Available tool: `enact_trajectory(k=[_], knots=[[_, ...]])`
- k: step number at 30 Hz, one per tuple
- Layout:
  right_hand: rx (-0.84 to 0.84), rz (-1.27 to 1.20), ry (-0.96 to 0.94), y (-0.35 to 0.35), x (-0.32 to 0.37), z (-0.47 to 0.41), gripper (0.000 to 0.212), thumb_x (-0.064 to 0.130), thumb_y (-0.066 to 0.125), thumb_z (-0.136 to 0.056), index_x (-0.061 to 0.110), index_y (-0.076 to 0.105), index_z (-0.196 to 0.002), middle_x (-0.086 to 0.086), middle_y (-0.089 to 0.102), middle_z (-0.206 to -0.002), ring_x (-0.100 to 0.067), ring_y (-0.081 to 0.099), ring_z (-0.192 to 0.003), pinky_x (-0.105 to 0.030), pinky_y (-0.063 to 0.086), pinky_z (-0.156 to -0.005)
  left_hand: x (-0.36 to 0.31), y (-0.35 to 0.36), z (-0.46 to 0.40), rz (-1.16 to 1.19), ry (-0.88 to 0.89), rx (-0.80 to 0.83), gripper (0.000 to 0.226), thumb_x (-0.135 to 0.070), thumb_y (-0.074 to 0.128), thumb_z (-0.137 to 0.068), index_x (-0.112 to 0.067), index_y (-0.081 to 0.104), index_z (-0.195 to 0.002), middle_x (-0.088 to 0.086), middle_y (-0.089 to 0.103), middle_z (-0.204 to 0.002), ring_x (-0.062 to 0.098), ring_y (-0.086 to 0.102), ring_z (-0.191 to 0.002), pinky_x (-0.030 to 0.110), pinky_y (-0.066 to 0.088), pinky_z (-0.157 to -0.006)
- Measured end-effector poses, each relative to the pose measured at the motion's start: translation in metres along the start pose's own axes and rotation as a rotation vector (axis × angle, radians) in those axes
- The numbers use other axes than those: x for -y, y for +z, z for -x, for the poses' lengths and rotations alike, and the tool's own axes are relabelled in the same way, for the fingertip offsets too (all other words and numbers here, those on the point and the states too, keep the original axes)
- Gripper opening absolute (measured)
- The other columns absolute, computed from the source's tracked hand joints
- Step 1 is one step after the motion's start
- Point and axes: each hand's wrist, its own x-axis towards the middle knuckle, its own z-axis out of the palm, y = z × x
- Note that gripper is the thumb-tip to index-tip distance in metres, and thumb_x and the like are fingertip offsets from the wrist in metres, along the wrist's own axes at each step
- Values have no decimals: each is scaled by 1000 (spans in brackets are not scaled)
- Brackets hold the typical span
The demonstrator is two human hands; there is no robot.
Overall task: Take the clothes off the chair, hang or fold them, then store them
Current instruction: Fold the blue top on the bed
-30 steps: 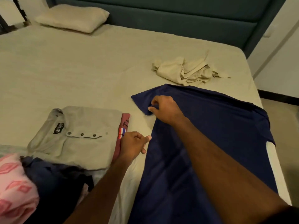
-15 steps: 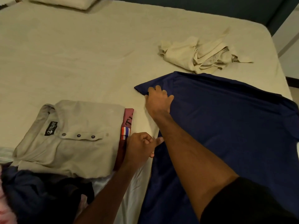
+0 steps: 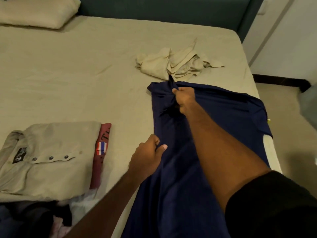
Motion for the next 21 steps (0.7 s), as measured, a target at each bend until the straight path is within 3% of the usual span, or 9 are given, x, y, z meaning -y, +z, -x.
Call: enact_trajectory(k=[2, 4, 5, 9, 11, 14, 17, 21], knots=[[-53, 38, 37, -37, -7, -20, 33, 22, 76, -89, 24, 52, -67, -8, 64, -93, -30, 68, -92, -40, 62, -67, -20, 16, -8, -21, 64, 43, 24, -41, 63, -96, -23, 48, -89, -10, 47, -60, 12, 46, -56, 34, 41, -58], [-107, 107, 35, -75, -10, -24, 28, 20, 74, -93, 18, 55, -72, -12, 63, -101, -30, 66, -91, -37, 59, -55, -36, 31, -12, -39, 85, 89, 24, -42, 68, -93, -23, 53, -89, -9, 51, -63, 12, 50, -60, 35, 48, -63], [-141, 154, 17, -93, -13, -26, 25, 19, 72, -94, 13, 58, -76, -13, 64, -100, -29, 65, -88, -40, 60, -56, -43, 39, -13, -49, 84, 117, 25, -42, 70, -91, -23, 54, -89, -9, 53, -65, 12, 52, -62, 35, 50, -65], [-216, 335, -14, -140, -30, -36, 22, 22, 72, -95, 9, 62, -80, -18, 67, -109, -36, 67, -95, -50, 63, -69, -54, 59, -11, -134, 39, 231, 26, -44, 77, -83, -28, 56, -88, -8, 60, -77, 13, 60, -80, 36, 55, -74], [-207, 434, -20, -153, -35, -34, 15, 25, 71, -95, 11, 65, -97, -13, 63, -119, -37, 64, -106, -43, 60, -82, -57, 64, -8, -173, 21, 262, 28, -45, 79, -80, -30, 55, -86, -7, 62, -82, 13, 61, -84, 36, 56, -76], [-234, 588, -161, -158, -43, 3, 29, 27, 70, -95, 11, 61, -118, -15, 58, -126, -35, 56, -120, -38, 47, -94, -56, 62, -4, -197, -8, 253, 32, -44, 83, -77, -27, 57, -86, -5, 62, -86, 13, 61, -83, 35, 56, -75], [-174, 527, -295, -144, -66, 70, 18, 32, 71, -91, 20, 66, -103, -7, 68, -105, -30, 62, -106, -37, 47, -90, -56, 59, 2, -223, -5, 250, 36, -41, 86, -74, -22, 57, -84, -4, 62, -85, 16, 60, -83, 37, 55, -75], [108, 561, -294, -129, -105, 165, 21, 46, 72, -86, 30, 66, -99, 10, 66, -78, -17, 65, -86, -33, 51, -80, -54, 52, 18, -304, 13, 249, 38, -43, 85, -70, -25, 53, -79, -4, 60, -83, 18, 60, -77, 35, 51, -66]])
